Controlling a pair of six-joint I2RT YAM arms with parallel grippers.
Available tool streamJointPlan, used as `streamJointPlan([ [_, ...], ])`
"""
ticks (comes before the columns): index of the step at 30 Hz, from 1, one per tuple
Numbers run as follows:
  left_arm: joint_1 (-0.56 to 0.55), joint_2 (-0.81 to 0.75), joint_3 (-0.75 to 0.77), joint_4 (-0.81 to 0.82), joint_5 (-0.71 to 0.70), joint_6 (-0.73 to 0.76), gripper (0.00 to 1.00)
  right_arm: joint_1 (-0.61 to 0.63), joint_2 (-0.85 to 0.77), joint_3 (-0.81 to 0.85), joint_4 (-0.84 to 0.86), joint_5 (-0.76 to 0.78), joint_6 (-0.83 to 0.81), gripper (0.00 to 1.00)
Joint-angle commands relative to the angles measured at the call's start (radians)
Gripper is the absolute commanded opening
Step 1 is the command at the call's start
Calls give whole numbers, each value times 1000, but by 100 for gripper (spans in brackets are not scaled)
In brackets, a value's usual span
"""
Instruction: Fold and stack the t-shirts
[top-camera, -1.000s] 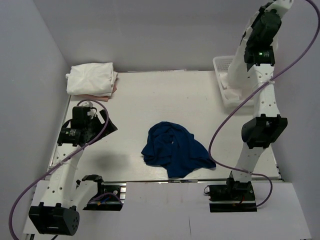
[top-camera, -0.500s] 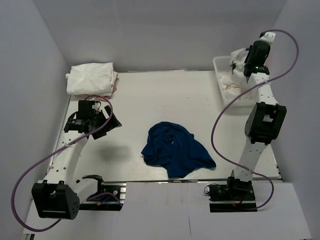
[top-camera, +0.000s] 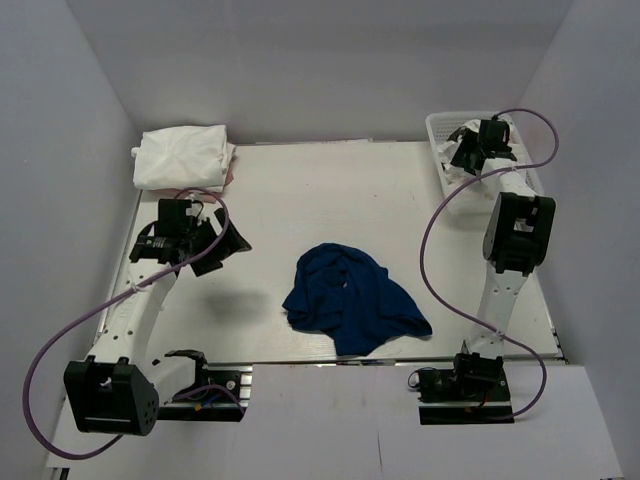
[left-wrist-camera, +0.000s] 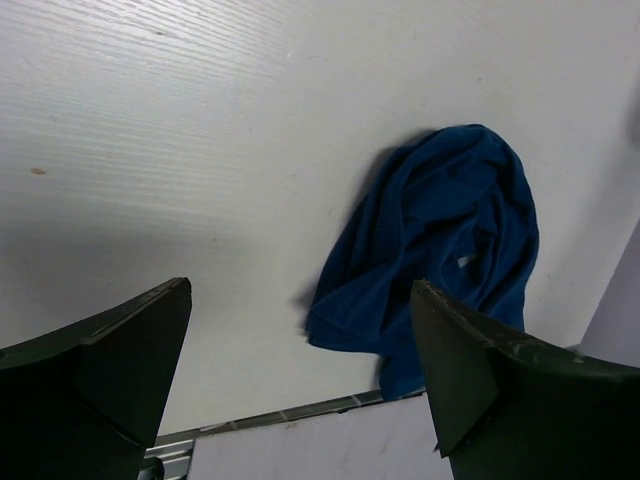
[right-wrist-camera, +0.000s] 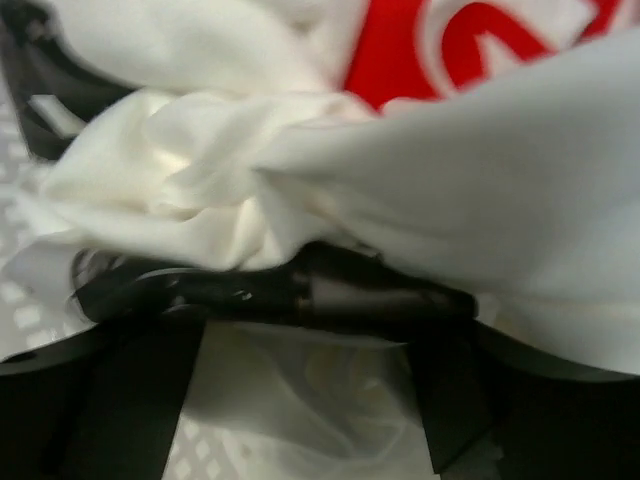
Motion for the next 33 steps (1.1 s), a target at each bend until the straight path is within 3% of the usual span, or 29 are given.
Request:
streamJointPlan([
  [1,-11,-37,3,46,75,-14,100,9,-107,-34,-32,-34,24,88],
  [8,-65,-58,-109,198,161,-54,100,61,-482,-130,-73,58,57,91],
  [11,-128,-29,-145,261,194,-80,100,159,-649,-280,-68,67,57,91],
  [18,-315,42,-199,305,73,-124,99,351,-980,-619,-225,-25,214,91],
  [19,-356,78,-208,305,56,-124,96,379,-1005,-719,-235,-54,226,91],
  [27,-491,285,-167,291,-68,-134,82,517,-1228,-947,-502,-112,215,91],
  [29,-507,310,-141,307,-102,-134,74,537,-1259,-1017,-516,-151,198,91],
  [30,-529,330,-126,316,-113,-134,61,551,-1257,-1048,-522,-193,200,91],
  [32,-530,342,-112,328,-113,-134,57,583,-1240,-1087,-503,-226,204,91],
  [33,-542,367,-112,328,-99,-124,45,593,-1232,-1101,-493,-261,217,91],
])
